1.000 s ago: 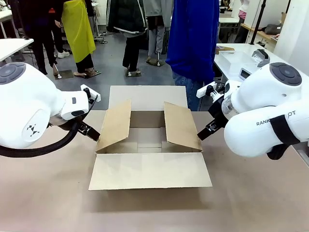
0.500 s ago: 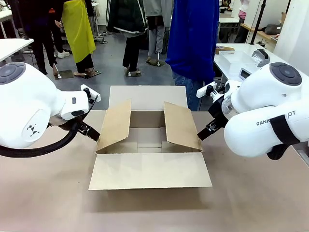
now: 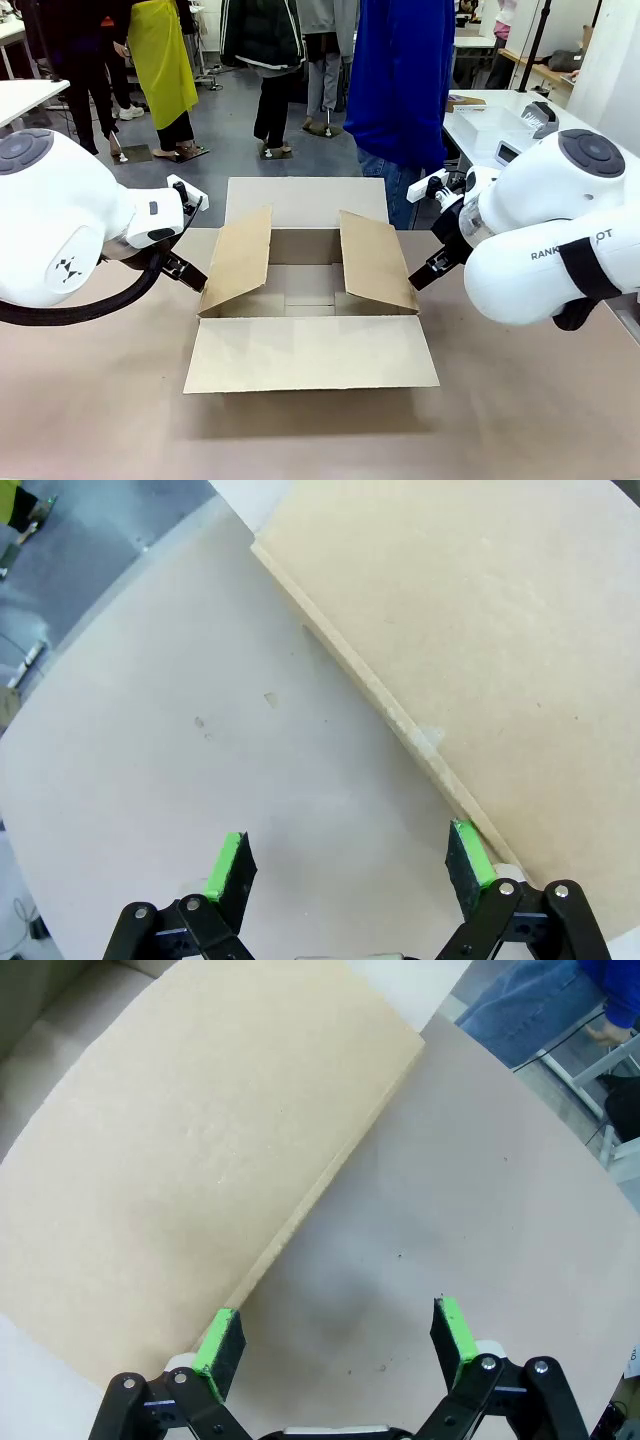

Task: Pack the gift set into the box.
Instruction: Place both hands on the side flaps of the Package Box and spread them outward.

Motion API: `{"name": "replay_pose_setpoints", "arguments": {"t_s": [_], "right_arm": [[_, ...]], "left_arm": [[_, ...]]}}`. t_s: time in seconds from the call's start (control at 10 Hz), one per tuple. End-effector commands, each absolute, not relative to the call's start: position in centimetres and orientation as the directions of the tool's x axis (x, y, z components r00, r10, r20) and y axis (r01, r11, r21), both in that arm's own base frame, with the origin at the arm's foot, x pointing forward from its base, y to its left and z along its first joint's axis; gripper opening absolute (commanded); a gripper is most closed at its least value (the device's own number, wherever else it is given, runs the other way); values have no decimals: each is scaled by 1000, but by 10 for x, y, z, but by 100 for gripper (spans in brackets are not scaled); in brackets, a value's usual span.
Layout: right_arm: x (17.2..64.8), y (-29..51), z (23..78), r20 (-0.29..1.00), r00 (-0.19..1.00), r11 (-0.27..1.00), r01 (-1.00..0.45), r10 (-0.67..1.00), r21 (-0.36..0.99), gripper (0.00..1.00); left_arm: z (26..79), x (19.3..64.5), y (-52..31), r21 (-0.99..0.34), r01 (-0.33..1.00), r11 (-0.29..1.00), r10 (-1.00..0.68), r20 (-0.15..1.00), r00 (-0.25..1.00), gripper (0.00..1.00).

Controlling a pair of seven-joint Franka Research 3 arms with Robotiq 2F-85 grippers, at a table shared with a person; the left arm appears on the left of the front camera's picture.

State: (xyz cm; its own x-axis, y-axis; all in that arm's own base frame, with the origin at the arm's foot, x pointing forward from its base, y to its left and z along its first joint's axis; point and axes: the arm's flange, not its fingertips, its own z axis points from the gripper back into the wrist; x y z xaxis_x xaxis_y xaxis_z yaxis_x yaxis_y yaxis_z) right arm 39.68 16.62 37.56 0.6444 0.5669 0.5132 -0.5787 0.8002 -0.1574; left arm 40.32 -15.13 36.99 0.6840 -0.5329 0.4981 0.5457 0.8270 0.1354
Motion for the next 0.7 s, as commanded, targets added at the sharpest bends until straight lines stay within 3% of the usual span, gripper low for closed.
{"name": "replay_pose_setpoints", "arguments": {"t_s": [0.0,0.3,0.5,0.6], "right_arm": [[397,166,376,513,645,800,-579,567,-157,100],[394,152,394,515,676,838,-515,528,-182,100],[385,123,429,531,728,892,-430,433,-138,100],[377,108,452,587,731,913,-406,349,-38,100]], "left_arm": [[370,403,-152,136,546,827,-533,498,683,100],[388,387,-134,165,502,849,-513,487,707,100],[425,356,-115,69,460,885,-419,549,724,100],[444,339,-103,-17,470,883,-366,604,708,100]]}}
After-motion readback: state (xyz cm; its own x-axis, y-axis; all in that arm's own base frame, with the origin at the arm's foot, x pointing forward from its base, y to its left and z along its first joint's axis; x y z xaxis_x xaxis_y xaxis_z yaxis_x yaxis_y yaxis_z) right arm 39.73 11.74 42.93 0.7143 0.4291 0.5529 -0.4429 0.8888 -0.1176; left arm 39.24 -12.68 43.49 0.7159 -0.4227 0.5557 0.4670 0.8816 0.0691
